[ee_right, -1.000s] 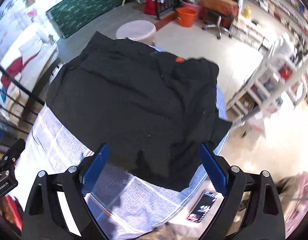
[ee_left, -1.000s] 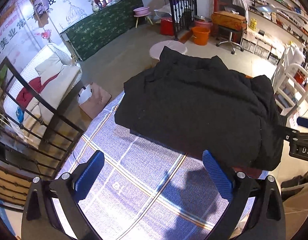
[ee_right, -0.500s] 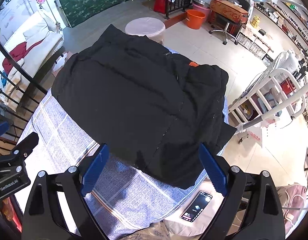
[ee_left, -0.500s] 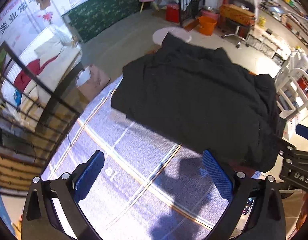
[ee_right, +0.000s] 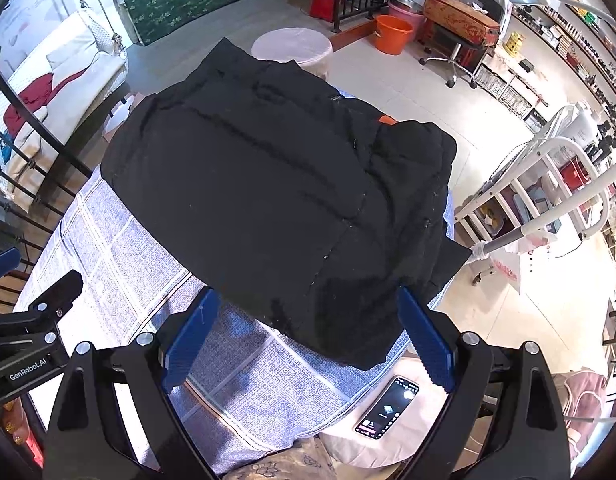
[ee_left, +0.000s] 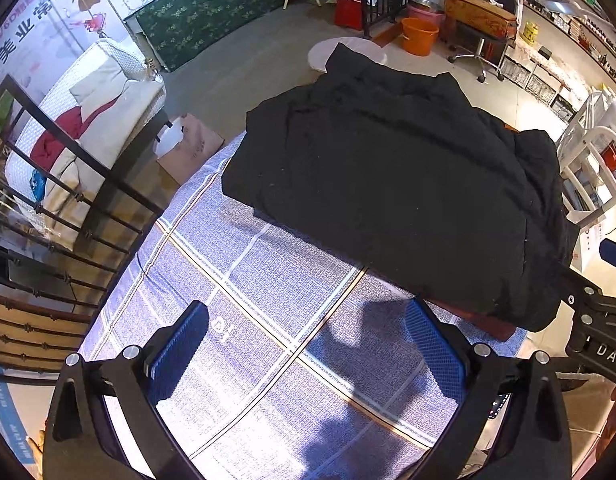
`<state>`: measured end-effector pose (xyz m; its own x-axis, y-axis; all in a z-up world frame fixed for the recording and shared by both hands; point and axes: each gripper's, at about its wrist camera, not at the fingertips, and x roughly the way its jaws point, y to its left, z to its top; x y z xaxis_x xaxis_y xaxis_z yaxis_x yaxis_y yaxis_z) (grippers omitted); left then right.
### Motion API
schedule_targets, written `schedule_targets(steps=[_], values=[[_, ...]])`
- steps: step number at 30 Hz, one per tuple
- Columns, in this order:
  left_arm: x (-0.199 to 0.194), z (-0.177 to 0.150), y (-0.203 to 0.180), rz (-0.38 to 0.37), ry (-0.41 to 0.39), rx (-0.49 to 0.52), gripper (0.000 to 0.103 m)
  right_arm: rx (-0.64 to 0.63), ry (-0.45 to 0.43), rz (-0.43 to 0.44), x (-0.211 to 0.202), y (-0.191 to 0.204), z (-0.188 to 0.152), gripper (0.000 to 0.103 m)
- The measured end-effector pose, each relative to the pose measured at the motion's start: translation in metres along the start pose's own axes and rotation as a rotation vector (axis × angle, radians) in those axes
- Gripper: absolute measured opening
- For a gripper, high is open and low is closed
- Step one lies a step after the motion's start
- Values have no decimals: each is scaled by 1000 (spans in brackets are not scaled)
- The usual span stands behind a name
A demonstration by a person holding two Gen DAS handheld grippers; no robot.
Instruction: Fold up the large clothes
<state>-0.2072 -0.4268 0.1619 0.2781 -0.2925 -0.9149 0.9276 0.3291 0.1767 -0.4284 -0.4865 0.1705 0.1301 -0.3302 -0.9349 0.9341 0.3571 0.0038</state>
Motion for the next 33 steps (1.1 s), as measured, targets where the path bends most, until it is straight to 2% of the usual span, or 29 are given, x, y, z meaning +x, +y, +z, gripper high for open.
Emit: schedule_targets(steps=[11,33], values=[[1,-1,-2,28,13,-1,97,-12,7,-3,2,1,-2,90],[5,-4,-6,37,25,10,97,2,12,9,1,1,-9,90]])
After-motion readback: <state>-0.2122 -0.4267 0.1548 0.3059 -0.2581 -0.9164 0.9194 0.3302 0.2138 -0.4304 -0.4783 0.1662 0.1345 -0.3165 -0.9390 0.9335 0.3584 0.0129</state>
